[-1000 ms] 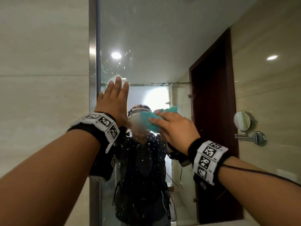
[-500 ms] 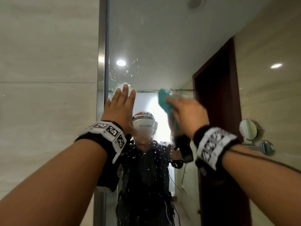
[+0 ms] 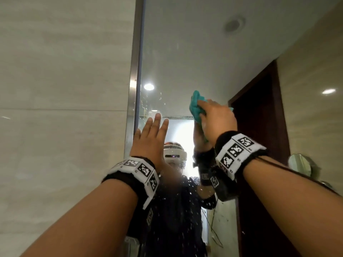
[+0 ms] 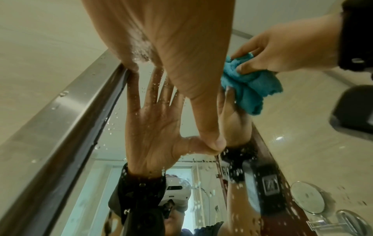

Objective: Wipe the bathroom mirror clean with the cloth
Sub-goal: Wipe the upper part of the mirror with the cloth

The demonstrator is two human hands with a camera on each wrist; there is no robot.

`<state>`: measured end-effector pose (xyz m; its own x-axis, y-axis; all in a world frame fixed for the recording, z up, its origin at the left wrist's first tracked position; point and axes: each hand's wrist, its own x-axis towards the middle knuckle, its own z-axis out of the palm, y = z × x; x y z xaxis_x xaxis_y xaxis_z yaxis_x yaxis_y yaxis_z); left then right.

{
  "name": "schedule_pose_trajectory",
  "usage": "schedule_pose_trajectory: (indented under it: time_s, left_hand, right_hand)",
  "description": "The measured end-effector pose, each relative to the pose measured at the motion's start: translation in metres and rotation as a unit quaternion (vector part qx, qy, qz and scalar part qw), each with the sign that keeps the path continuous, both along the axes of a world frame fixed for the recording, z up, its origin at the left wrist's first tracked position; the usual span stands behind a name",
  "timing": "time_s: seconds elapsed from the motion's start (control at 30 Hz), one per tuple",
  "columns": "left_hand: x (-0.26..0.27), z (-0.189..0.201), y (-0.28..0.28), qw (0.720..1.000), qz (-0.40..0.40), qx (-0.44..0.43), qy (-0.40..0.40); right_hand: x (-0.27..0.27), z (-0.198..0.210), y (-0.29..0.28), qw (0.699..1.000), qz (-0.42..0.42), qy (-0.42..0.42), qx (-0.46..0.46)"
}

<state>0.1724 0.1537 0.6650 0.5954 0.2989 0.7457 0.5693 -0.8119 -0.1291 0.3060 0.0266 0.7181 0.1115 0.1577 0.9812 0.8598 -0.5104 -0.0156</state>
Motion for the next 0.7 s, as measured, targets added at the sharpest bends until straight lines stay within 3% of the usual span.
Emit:
schedule_pose_trajectory:
  time_s: [0.17,0.23,0.33,0.4,0.53,0.6,0.7]
  left_hand:
    - [0.000,0.001,-0.001,1.000,0.003,-0.003,0.001]
    - [-0.001,0.001,-0.001,1.000,-0.001,-0.003,-0.002]
    - [-0.001,-0.001,-0.001,1.000,0.000,0.001,-0.002]
    - [0.000,-0.001,-0.001,1.000,-0.001,0.003,-0.002]
    - [0.000,0.000,-0.001,1.000,-0.002,0.000,-0.005]
    - [0.000,0.000,-0.001,1.000,-0.003,-0.002,-0.005]
    - [-0.001,-0.001,-0.001,1.000,-0.004,0.002,-0.007]
  right_hand:
    - [-0.020,-0.046,0.026,0.974,-0.012,-0.122,-0.190]
    - [-0.013,-0.020,0.013,0.982,0.020,-0.118,-0.147]
    - [0.000,0.024,-0.005,0.996,0.081,0.013,-0.019]
    - [-0.005,0.014,0.003,0.999,0.037,-0.007,-0.030]
    - [-0.018,-0.038,0.023,0.977,0.017,-0.096,-0.189]
    - [-0.014,-0.017,0.011,0.981,0.054,-0.102,-0.157]
    - [-0.010,0.020,-0.007,0.994,0.099,0.015,-0.037]
